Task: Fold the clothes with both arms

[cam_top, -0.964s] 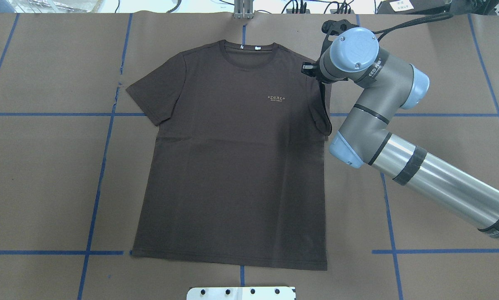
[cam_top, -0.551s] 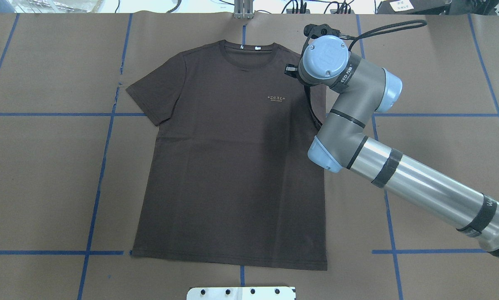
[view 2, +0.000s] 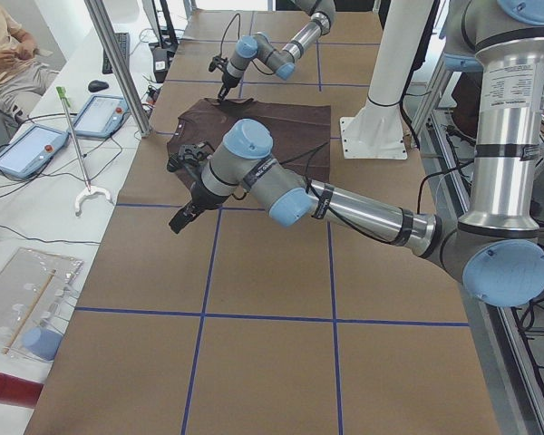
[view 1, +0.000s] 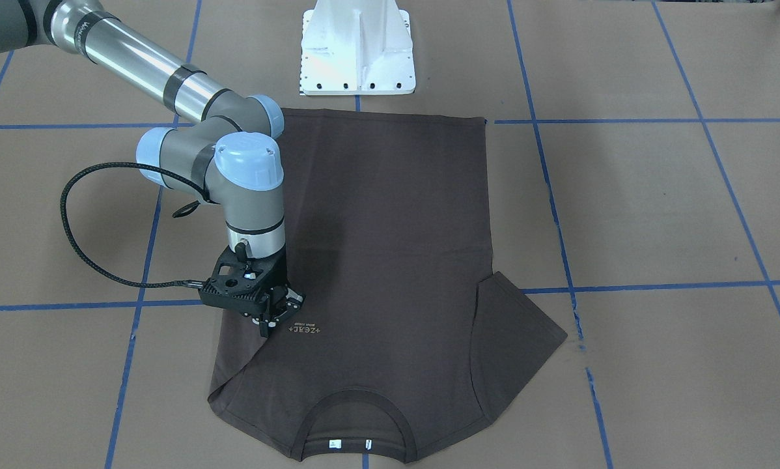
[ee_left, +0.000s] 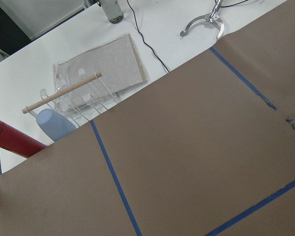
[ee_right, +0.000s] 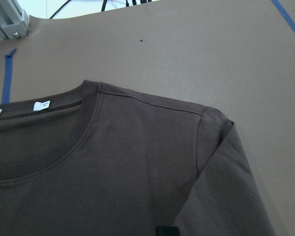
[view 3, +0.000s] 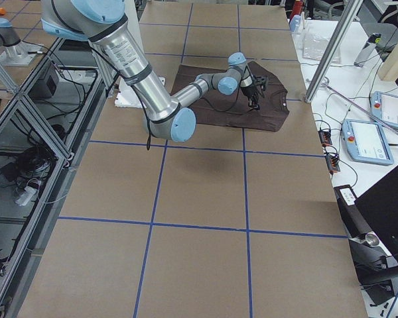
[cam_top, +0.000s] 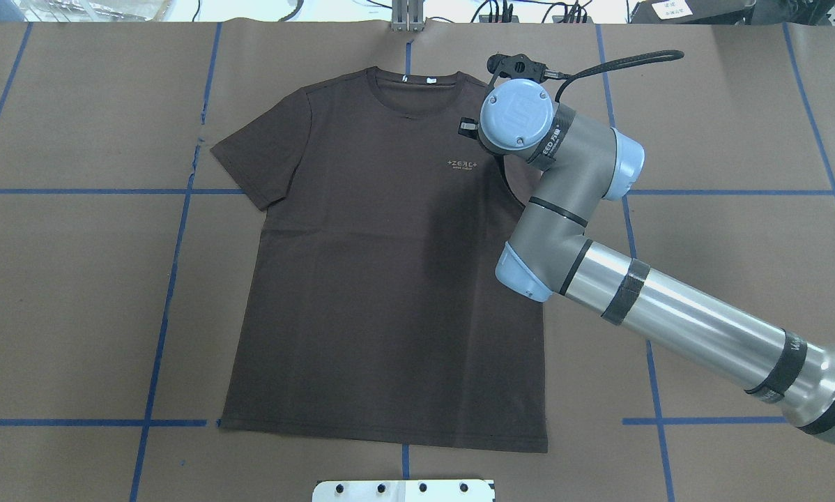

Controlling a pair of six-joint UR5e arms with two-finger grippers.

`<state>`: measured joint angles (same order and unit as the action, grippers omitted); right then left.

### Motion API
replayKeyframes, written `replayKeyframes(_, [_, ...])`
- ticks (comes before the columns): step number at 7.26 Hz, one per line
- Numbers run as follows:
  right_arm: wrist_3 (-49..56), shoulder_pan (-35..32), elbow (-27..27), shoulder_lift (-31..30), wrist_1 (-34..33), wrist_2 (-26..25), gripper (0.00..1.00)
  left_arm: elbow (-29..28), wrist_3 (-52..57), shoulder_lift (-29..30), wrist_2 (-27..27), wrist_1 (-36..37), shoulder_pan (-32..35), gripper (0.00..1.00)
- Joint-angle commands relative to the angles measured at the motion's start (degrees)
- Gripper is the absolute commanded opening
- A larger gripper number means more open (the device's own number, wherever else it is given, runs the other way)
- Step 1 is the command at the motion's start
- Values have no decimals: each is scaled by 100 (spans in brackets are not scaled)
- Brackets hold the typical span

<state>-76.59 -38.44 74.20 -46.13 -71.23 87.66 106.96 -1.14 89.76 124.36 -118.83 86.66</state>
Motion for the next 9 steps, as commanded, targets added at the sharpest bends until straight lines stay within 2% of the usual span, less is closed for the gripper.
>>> replayKeyframes(1, [83,99,-81,34,3,-109,100,0,0,-2,0,0,0,100])
replayKeyframes(2, [274,4,-81,165,-118,65,100,0,-9,7,0,-130,-9,100])
replayKeyframes(3, [911,-302,14,175,-416,815,100,-157,-70,42,18,-497,-18,100])
replayKeyframes(4, [1266,-662,363,27,-610,1327,100,-297,-610,242,70,-945,-444,100])
replayKeyframes(5, [1861,-1048,915,-331,-855,1802,100,-377,-1381,357,27,-1541,-1153,100])
replayKeyframes(6, [2937,-1591,1408,-866,-988,2390,100,-770,-2320,802,18,-1642,-1734,100])
replayKeyframes(7, [3844,-2197,1596,-1280,-955,3031,100,-1383,-3286,1302,0,-1643,-2053,100])
replayKeyframes(8, [4532,-2830,1624,-1606,-929,3638,100,-1667,-3774,1473,-661,-1670,-2222,97])
replayKeyframes(9, [5392,-3384,1624,-1966,-920,4218,100,-1879,-4493,1683,-972,-1679,-2554,83])
